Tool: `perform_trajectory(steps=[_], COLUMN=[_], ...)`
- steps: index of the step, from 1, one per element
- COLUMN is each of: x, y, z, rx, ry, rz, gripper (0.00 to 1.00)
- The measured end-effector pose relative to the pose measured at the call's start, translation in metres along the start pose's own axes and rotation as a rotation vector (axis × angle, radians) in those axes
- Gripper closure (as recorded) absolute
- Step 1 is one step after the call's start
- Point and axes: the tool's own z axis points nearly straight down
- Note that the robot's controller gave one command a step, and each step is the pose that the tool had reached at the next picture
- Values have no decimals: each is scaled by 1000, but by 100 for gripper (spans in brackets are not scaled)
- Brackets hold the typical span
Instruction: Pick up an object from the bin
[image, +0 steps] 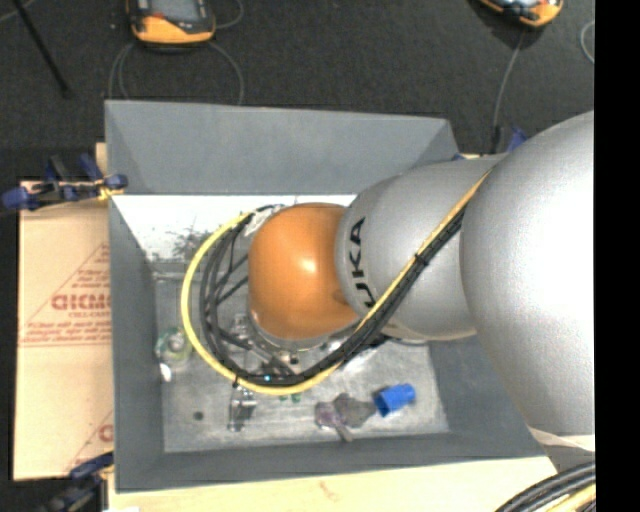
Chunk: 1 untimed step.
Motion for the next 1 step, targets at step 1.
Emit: perform_trajectory(steps=[1], x=[-21], y=[-78], z=[7], rx=[5], ry=[-6], rz=[-73], gripper=[0])
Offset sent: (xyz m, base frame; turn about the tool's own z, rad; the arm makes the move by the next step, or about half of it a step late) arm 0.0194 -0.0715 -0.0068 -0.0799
